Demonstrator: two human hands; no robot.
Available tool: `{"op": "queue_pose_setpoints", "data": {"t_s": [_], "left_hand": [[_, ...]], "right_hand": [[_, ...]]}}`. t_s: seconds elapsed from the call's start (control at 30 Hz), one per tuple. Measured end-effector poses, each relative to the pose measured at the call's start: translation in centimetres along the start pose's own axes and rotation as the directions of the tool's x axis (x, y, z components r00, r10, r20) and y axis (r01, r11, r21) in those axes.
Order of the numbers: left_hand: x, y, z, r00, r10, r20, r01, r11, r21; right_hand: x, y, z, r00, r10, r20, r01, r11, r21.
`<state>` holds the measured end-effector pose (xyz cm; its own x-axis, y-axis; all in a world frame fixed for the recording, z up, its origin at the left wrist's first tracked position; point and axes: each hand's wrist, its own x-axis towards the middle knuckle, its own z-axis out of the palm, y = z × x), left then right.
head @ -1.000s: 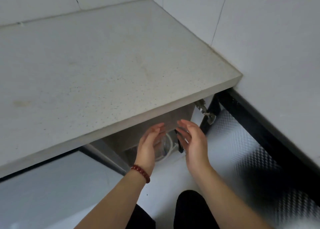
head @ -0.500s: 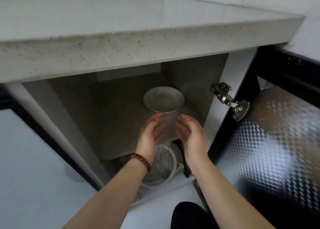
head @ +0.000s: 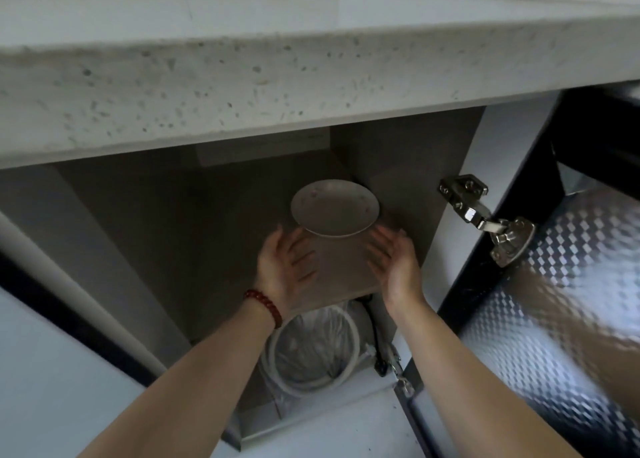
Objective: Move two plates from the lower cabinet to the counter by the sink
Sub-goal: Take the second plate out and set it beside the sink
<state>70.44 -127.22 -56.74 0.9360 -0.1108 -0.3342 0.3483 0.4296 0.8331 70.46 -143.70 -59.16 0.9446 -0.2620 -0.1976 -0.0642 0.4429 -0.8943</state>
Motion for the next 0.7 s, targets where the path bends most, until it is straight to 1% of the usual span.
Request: {"op": "queue_pose_setpoints", "data": {"t_s": [0.1,0.17,0.23,0.27,0.3,0.33,0.37,0.4,0.43,0.47,0.57,0.63,0.7], "left_hand": [[0.2,-0.6,-0.2,1.0,0.019,0.018,-0.021,0.995,0.094],[0.1,-1.1,-0.2,0.999,0.036,0.039,-0.041,0.988,0.146],[0.2,-1.5,-0.3,0.993,0.108,0.049,-0.116,0.972,0.203],[0.4,-1.7,-0.3,0.982,0.183,0.057,-0.191,0.936,0.294],[0.6,-1.7,-0.4,0.954,0.281,0.103,-0.295,0.829,0.475],[1.1,-1.9,-0.6,0.91,0.365,0.196,-0.389,0.589,0.708],[1.9,-2.1,-0.7,0.868,0.384,0.313,-0.434,0.283,0.855],[2.6,-2.2,-0.6,0.841,0.353,0.409,-0.451,0.041,0.892],[3.3,-2.4,-0.5,0.837,0.304,0.456,-0.445,-0.109,0.889],[3.8,-2.6,-0.1,0.844,0.263,0.467,-0.427,-0.195,0.883],[5.6,-3.3,0.9,0.875,0.186,0.447,-0.374,-0.327,0.868],[6.2,-3.5,1.3,0.899,0.143,0.413,-0.346,-0.345,0.873],[6.3,-3.6,1.4,0.911,0.122,0.394,-0.341,-0.313,0.886]], "right_hand": [[0.8,0.1,0.4,0.998,-0.036,0.052,0.041,0.994,-0.101],[0.9,0.2,0.6,0.997,-0.033,0.062,0.041,0.991,-0.129],[0.7,0.5,0.4,0.998,0.002,0.071,0.003,0.997,-0.076],[0.5,0.6,0.2,0.997,0.011,0.071,-0.008,0.999,-0.039],[0.3,0.7,-0.1,0.998,0.009,0.069,-0.008,1.0,-0.013],[0.0,0.8,-0.5,0.998,0.003,0.067,-0.003,1.0,0.001],[-0.3,0.9,-0.8,0.998,-0.002,0.066,0.001,1.0,0.01],[-0.6,1.0,-1.2,0.998,-0.006,0.064,0.005,1.0,0.016],[-0.8,1.1,-1.7,0.998,-0.01,0.062,0.009,1.0,0.018],[-1.1,1.3,-2.1,0.998,-0.014,0.06,0.013,1.0,0.016],[-1.9,1.7,-3.5,0.999,-0.019,0.047,0.019,1.0,-0.003],[-2.3,1.8,-4.1,0.999,-0.028,0.032,0.028,1.0,-0.012],[-2.6,1.9,-4.6,0.999,-0.042,0.023,0.043,0.999,-0.022]]}}
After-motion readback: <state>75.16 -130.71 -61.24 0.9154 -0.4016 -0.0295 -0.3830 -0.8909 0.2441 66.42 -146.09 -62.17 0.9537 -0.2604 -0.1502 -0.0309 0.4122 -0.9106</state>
